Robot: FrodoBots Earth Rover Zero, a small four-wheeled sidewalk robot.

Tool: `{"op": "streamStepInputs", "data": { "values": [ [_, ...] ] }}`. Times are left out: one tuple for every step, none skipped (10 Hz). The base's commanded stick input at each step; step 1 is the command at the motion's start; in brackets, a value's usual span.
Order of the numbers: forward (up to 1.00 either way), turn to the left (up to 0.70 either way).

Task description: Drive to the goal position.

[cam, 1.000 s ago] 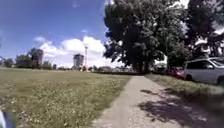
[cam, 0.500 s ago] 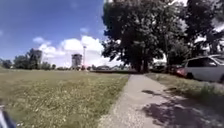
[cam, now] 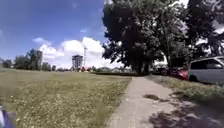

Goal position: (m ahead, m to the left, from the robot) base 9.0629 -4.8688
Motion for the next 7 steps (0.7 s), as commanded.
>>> {"op": "streamStepInputs", "data": {
  "values": [
    [0.7,-0.35],
    [0.7,-0.35],
    [0.7,-0.35],
    [0.7,-0.35],
    [0.7,-0.23],
    [0.7,0.0],
    [0.7,0.0]
  ]
}}
